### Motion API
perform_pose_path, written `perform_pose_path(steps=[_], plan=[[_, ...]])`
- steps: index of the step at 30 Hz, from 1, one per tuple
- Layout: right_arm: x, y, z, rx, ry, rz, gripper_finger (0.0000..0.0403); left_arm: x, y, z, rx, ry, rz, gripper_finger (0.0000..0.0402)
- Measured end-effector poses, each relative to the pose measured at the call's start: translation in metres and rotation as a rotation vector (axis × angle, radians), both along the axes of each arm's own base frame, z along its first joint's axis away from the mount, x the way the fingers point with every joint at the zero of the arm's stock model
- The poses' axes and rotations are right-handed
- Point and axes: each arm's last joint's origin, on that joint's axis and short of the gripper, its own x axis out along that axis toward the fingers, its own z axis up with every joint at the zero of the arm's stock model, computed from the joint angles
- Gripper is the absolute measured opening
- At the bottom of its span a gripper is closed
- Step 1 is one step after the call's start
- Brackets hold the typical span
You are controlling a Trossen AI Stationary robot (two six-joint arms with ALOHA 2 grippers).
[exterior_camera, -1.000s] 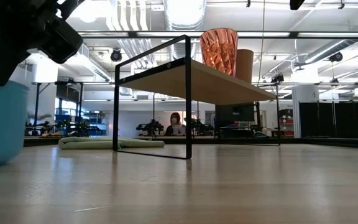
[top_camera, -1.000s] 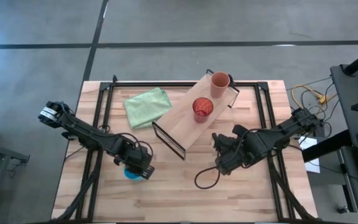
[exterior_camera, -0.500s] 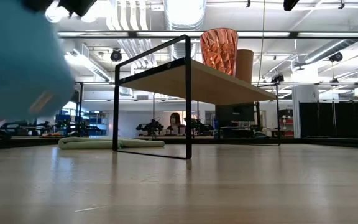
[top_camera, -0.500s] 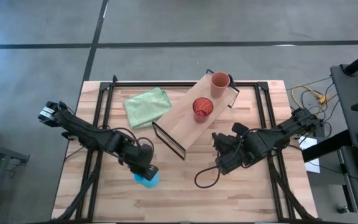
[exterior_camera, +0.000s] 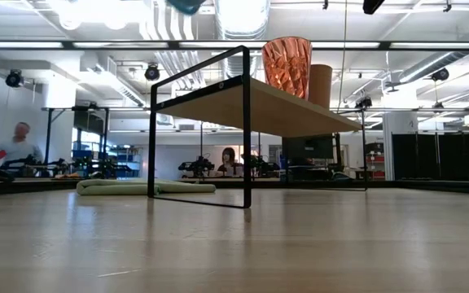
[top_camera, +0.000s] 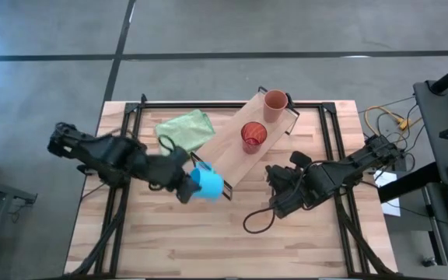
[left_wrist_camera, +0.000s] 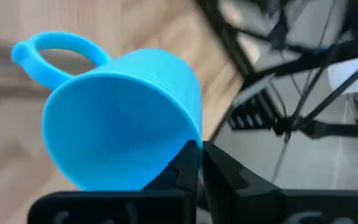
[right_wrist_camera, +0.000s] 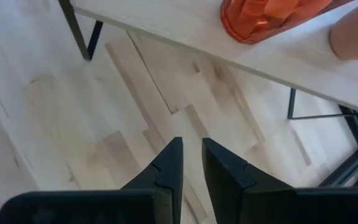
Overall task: Stack small to large cups/mugs on shelf
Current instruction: Put the light blue cup on the shelf
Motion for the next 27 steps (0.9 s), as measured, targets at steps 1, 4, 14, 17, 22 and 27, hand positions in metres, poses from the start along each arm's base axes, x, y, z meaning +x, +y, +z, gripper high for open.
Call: perform_pose_path(steps=[1,4,14,17,22,27], plan=[[0.000,0.000,0.000,-0.007,-0.004,-0.001,0.0054,0.000,0.004,0.007,0.039,-0.026,0.004,0.0000],[0.000,-0.001,0.001,-0.035,-0.027,-0.015,0.0054,0.000,0.017,0.018,0.155,-0.067,0.014,0.0000],[-0.004,-0.010,0.012,-0.078,-0.157,-0.109,0.0054,0.030,0.062,-0.005,0.341,0.066,-0.022,0.0000],[-0.010,-0.014,0.021,-0.061,-0.228,-0.140,0.0054,0.048,0.070,-0.017,0.348,0.104,-0.085,0.0000],[-0.020,-0.019,0.036,-0.012,-0.316,-0.154,0.0054,0.072,0.075,-0.036,0.327,0.159,-0.202,0.0000],[-0.029,-0.023,0.045,0.010,-0.354,-0.157,0.0054,0.087,0.075,-0.042,0.370,0.181,-0.269,0.0000]])
